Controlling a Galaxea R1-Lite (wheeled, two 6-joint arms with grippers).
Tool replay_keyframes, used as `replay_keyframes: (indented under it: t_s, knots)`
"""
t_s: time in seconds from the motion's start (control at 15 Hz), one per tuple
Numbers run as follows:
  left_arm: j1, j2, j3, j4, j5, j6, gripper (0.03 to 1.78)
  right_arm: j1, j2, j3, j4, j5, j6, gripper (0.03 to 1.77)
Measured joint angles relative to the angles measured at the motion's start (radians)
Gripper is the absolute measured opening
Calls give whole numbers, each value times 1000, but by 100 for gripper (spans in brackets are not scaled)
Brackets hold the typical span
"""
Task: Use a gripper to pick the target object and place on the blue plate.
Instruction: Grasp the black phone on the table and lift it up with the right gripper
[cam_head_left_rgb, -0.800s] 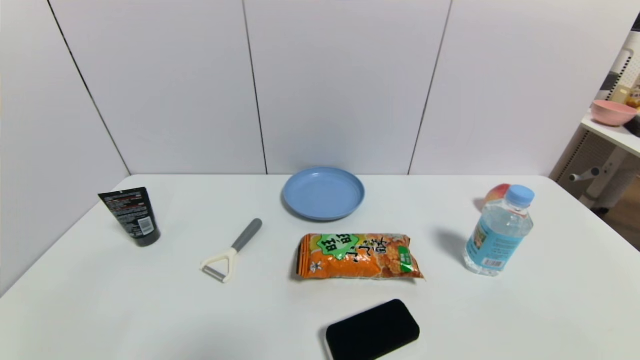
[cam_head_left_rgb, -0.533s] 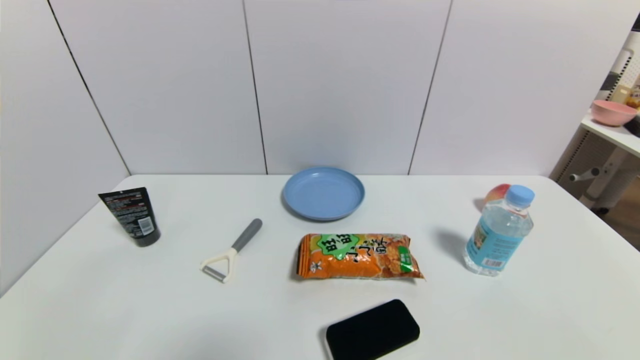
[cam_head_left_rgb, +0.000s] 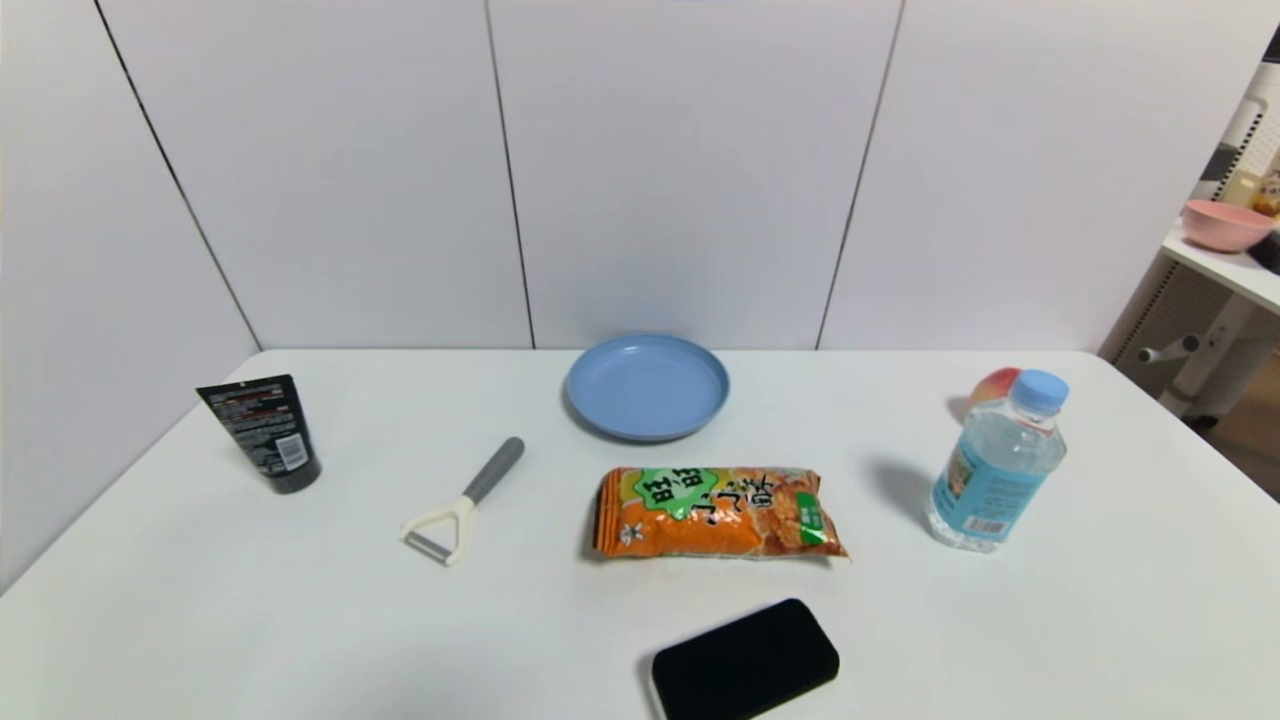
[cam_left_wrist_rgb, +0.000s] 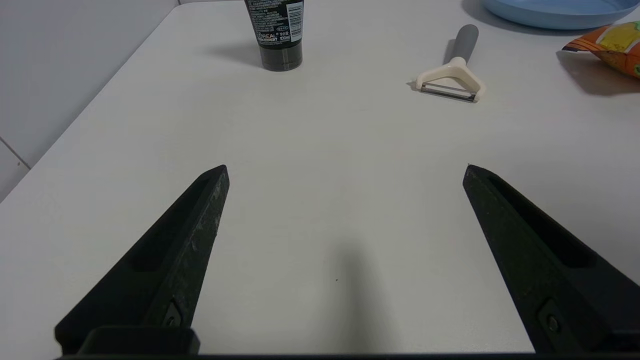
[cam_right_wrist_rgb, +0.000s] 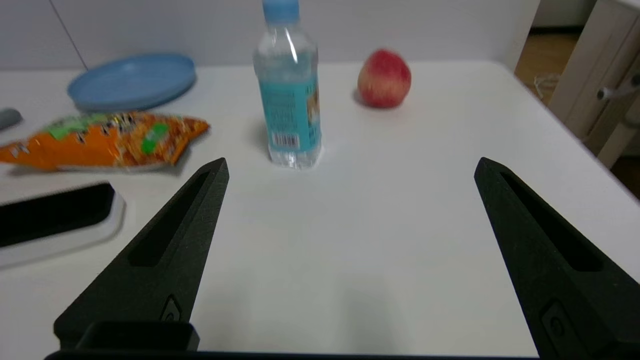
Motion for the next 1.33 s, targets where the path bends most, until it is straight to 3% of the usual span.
replay_keyframes:
  t_s: [0.47, 0.8, 0.87, 1.0, 1.2, 1.33]
  knots:
    - [0, 0, 0, 0, 0, 0, 169, 40, 529, -685, 42, 9, -33, 170]
    - [0, 0, 0, 0, 0, 0, 169, 240, 859, -1000, 52, 35, -181, 170]
    - [0, 0, 0, 0, 0, 0, 169, 293, 903, -1028, 56, 69, -210, 170]
    - [0, 0, 0, 0, 0, 0, 169, 363, 979, -1074, 73, 183, -233, 170]
    - [0, 0, 0, 0, 0, 0, 169, 440, 1082, -1149, 139, 408, -275, 170]
    - [0, 0, 0, 0, 0, 0, 169, 472, 1139, -1178, 253, 580, -356, 170]
